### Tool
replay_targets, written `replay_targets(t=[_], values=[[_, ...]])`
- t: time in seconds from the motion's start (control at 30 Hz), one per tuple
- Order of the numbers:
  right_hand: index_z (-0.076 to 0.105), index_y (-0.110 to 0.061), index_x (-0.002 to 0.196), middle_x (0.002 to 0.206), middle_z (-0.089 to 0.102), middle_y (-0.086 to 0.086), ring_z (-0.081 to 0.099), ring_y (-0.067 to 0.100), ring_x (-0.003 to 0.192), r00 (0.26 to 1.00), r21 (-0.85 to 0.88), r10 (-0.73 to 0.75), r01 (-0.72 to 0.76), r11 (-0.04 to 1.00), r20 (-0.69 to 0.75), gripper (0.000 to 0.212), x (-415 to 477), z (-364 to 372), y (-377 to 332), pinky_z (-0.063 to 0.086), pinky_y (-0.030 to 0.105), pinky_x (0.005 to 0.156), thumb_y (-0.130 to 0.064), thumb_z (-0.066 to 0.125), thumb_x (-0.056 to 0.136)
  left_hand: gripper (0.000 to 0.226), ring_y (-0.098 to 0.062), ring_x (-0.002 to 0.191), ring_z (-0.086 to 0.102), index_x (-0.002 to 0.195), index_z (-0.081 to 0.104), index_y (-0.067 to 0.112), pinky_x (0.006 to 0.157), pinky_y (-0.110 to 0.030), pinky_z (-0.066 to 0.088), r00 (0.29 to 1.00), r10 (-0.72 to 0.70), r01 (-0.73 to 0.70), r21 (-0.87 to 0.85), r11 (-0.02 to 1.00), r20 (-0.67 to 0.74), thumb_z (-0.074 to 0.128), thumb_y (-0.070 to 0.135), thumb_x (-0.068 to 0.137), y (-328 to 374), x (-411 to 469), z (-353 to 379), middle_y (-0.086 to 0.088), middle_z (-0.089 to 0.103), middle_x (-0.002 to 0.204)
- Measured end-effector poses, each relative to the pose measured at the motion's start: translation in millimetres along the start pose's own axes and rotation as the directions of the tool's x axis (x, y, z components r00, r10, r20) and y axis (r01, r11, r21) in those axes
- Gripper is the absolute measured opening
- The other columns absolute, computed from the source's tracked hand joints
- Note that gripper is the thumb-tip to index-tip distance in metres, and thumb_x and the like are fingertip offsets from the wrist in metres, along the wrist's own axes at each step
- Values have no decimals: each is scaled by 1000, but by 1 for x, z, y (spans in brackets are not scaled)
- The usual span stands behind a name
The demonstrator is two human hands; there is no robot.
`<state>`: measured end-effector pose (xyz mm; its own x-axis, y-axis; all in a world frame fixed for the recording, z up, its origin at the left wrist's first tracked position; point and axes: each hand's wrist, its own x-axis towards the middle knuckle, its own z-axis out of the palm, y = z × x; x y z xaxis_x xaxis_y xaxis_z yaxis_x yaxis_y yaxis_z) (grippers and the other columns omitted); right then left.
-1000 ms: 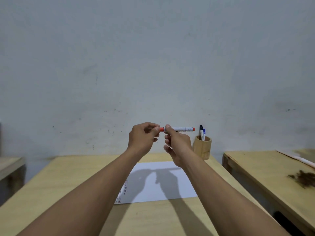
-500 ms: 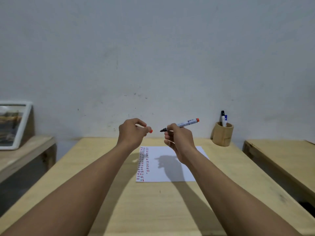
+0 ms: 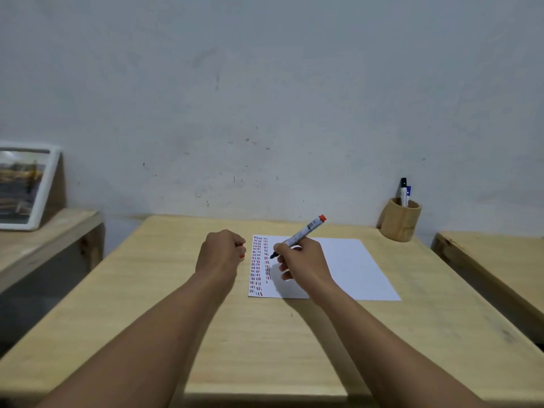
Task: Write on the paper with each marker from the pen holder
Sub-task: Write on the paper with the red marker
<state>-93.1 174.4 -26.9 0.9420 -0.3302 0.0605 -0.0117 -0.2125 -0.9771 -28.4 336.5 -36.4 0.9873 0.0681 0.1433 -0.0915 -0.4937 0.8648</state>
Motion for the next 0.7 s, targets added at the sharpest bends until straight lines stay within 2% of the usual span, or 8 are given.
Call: replay_targets(t=[0.07,0.13,0.2,0.3,0.37,0.47,0.6,0.7], values=[[70,-3,99,76,71,7,64,12,55,1000,-72,-21,21,997,-1,21,0,2,5,56,26,54,-22,67,89,21,-2,66,67,105,76,13,64,-19,50,999,37,-39,81,996,16,62,6,90,-5,-1,2,12,69,76],[69,-6,100,75,72,6,66,13,55,999,-120,-43,43,992,-1,20,-1,2,8,56,26,54,-24,66,89,25,-5,68,64,113,76,13,69,-22,48,997,77,-81,185,979,26,64,9,91,-7,-2,2,7,73,87],[68,-9,99,75,72,5,66,13,54,998,-163,-67,65,985,-5,19,-3,1,9,56,26,54,-26,66,90,35,-14,81,66,125,71,18,80,-25,49,995,98,-103,240,965,34,67,15,90,-6,-6,0,-1,75,106],[68,-12,92,72,74,3,65,12,50,995,-226,-93,83,971,-33,18,-7,-1,12,56,28,54,-30,67,89,52,-26,112,65,143,54,22,93,-36,51,992,123,-124,297,947,23,66,27,92,-6,-15,-2,-5,69,125],[67,-12,89,70,73,1,64,10,47,995,-245,-88,74,967,-47,16,-9,-1,16,54,28,53,-28,68,87,46,-28,118,61,141,54,21,92,-38,50,992,128,-116,328,937,-15,59,32,96,-9,-25,0,-5,66,128],[65,-11,81,70,74,3,64,12,52,994,-262,-82,62,963,-67,19,-11,1,24,52,32,57,-29,68,85,30,-26,115,61,122,65,20,92,-40,49,987,157,-135,354,925,-34,55,32,97,-24,-36,3,-5,67,124],[62,-13,70,66,73,2,63,14,55,995,-310,-96,82,947,-32,24,-11,3,27,48,29,56,-31,69,85,39,-28,130,50,128,65,18,105,-41,37,970,214,-239,572,784,112,40,32,102,-42,-42,0,-10,61,134],[63,-11,70,71,75,8,64,15,56,995,-339,-97,89,937,-7,25,-11,4,28,52,31,58,-30,70,85,48,-31,141,35,146,48,22,115,-51,26,957,177,-288,672,683,230,28,33,103,-41,-43,1,-12,49,146]])
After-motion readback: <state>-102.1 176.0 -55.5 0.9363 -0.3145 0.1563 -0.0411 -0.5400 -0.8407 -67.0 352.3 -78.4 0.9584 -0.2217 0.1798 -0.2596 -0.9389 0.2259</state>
